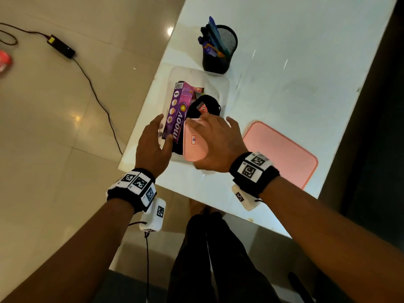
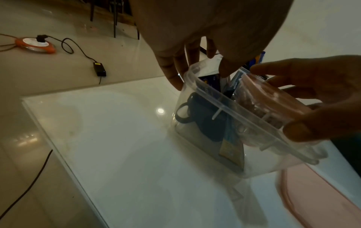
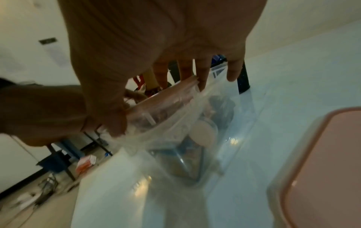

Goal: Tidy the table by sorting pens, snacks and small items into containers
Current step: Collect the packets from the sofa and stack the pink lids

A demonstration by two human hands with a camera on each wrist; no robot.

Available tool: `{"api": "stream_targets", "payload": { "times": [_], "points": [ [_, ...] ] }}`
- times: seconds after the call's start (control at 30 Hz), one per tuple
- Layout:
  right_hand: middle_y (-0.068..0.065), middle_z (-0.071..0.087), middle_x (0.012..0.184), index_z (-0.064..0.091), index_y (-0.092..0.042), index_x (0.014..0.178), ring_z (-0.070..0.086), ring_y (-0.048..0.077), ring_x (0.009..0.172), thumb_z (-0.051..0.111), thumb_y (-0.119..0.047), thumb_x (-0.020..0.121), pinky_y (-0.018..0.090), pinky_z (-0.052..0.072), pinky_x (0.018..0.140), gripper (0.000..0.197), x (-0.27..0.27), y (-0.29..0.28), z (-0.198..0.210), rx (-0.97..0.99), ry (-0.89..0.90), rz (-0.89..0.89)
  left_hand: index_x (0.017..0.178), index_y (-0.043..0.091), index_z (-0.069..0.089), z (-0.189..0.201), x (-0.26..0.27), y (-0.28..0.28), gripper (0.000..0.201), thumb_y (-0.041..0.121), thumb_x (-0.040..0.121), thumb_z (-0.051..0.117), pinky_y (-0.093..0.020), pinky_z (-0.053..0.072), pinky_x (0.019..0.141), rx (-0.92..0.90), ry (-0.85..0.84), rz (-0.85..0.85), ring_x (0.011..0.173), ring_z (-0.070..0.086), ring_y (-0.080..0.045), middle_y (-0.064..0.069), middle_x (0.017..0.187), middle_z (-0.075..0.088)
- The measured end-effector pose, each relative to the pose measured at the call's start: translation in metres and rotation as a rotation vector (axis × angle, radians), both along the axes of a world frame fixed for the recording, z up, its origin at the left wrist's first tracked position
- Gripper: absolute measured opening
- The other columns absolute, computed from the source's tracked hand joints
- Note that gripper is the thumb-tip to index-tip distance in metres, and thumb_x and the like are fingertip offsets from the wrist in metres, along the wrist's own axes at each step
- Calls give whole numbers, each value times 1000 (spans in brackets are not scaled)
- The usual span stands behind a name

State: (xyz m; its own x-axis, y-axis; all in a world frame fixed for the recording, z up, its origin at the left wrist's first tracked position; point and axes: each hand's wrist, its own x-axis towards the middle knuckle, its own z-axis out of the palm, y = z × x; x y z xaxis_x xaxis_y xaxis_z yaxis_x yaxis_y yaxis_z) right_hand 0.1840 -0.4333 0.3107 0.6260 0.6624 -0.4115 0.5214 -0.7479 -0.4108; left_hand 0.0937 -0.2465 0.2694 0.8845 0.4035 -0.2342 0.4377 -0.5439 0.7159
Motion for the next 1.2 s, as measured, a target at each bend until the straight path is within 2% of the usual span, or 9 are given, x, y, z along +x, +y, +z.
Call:
{"api": "stream_targets", "payload": {
  "times": [0.17,0.37,0.53,0.63,0.73,0.83,0.97,1.1,1.2],
  "points": [
    [3,24,157,18,-33,152,23,26,145,65,-73,65,61,7,117,107,0,10,-13,-20,-88,-42,139,28,40,-1,4,-2,52,26,91,59,-47,55,85,-32,-4,62,106,60,-15,0,123,58],
    [9,28,156,15,-32,153,25,29,146,61,-78,65,63,-3,117,110,0,26,-24,-57,-170,-18,139,28,40,3,4,-5,50,25,92,58,-46,56,85,-59,-1,108,100,60,-11,-1,124,57],
    [3,33,153,11,-31,153,29,24,144,62,-80,61,62,-1,117,116,23,26,-19,-38,-123,-45,138,25,39,5,5,-6,49,27,93,57,-37,55,83,-83,2,95,100,60,-12,-1,122,57],
    [5,34,153,16,-28,153,30,23,143,63,-77,61,59,4,118,115,47,26,-12,2,-163,-87,138,20,40,4,5,-7,48,17,91,50,-33,51,85,-66,-24,93,104,58,-16,-4,120,57],
    [6,36,151,20,-27,152,31,25,143,67,-74,58,63,5,116,115,70,25,-12,-15,-223,-115,140,14,40,3,3,-9,50,10,91,49,-28,47,86,-27,-42,70,103,55,-15,-7,121,56],
    [3,35,151,24,-28,150,29,25,143,72,-70,58,70,7,113,112,85,25,-17,-60,-239,-95,143,15,37,2,0,-12,56,4,90,48,-28,47,89,-34,-30,52,107,55,-17,-8,124,54],
    [3,20,161,19,-27,153,15,26,149,69,-65,65,70,8,111,108,87,22,-23,-124,-246,-50,149,18,29,-2,-6,-13,74,-11,82,41,-31,47,98,-49,1,26,116,51,-18,-5,132,50],
    [5,27,157,30,-25,149,20,28,147,70,-52,71,67,16,112,92,83,22,-22,-171,-268,-64,150,21,27,-3,-5,-11,75,-11,85,42,-33,50,95,-55,22,13,117,53,-20,-4,135,50],
    [8,22,159,25,-21,151,17,29,148,71,-44,76,66,17,111,91,81,29,-19,-229,-232,-68,151,25,26,-4,-6,-9,76,-10,85,43,-37,52,93,-28,27,4,114,55,-22,-3,134,50]
  ]
}}
